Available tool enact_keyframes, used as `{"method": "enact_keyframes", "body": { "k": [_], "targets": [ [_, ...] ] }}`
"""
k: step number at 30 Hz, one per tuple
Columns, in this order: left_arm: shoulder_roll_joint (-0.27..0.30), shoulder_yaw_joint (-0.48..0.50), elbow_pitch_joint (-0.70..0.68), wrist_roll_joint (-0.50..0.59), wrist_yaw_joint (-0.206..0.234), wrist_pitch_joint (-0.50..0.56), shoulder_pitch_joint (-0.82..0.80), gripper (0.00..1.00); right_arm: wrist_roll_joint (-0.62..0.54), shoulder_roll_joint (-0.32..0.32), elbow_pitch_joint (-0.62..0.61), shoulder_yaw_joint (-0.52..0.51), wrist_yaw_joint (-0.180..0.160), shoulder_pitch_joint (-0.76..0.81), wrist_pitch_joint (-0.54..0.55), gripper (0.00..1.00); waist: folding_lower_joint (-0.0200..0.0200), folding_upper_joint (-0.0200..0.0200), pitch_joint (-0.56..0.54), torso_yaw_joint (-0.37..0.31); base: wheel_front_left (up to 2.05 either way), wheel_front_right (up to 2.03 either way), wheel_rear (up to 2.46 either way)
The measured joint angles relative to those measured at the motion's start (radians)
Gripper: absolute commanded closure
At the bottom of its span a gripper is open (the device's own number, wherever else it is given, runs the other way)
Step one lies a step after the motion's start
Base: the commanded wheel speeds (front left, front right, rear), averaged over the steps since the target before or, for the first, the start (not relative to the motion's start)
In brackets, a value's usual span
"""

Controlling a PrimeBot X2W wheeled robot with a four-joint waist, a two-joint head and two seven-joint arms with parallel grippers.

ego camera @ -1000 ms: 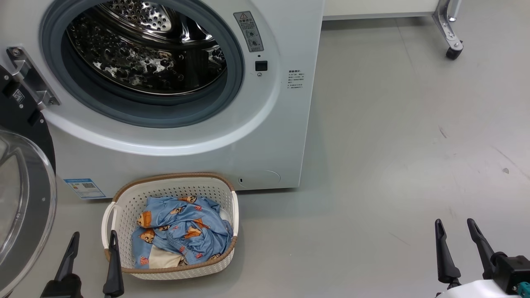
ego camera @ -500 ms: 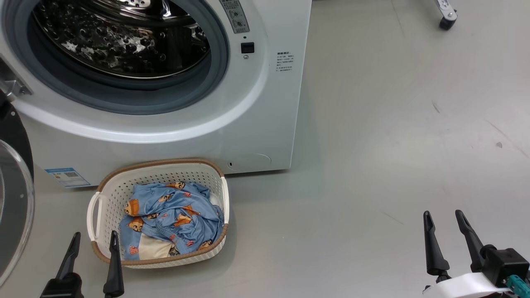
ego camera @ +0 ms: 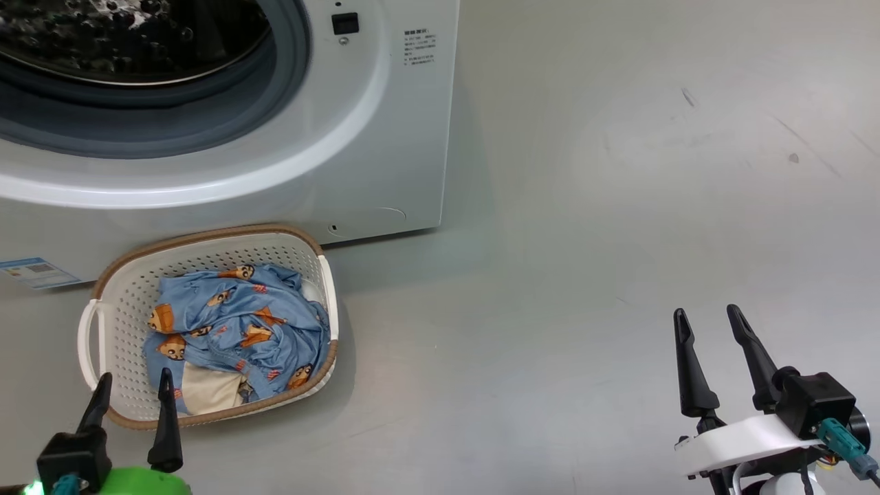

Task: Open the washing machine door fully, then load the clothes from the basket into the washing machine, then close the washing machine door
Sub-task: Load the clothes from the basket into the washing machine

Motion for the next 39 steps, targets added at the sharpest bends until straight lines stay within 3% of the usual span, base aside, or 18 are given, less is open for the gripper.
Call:
{"method": "enact_keyframes", "body": {
  "k": [8, 20, 28, 39],
  "targets": [
    [0.004, 0.033, 0.038, -0.092, -0.01, 0.081, -0.067, 0.0, 0.006, 0.006, 0.0, 0.016, 0.0, -0.039, 0.0, 0.0, 0.0, 0.0, 0.078, -0.056, 0.0, 0.0, 0.0],
    [0.086, 0.043, 0.095, -0.141, -0.028, 0.231, -0.186, 0.0, 0.021, 0.015, 0.0, 0.05, 0.0, -0.109, 0.0, 0.0, 0.0001, 0.0, 0.215, -0.13, 0.0, 0.0, 0.0],
    [0.098, 0.085, 0.147, -0.217, -0.032, 0.32, -0.281, 0.0, 0.022, 0.017, 0.0, 0.066, 0.0, -0.137, 0.0, 0.0, 0.0001, 0.0, 0.298, -0.157, 0.0, 0.0, 0.0],
    [0.158, 0.105, 0.208, -0.242, -0.035, 0.411, -0.378, 0.0, 0.056, 0.018, -0.006, 0.097, 0.0, -0.206, 0.0, 0.0, 0.0001, 0.0, 0.4, -0.174, 0.0, 0.0, 0.0]
  ]
}}
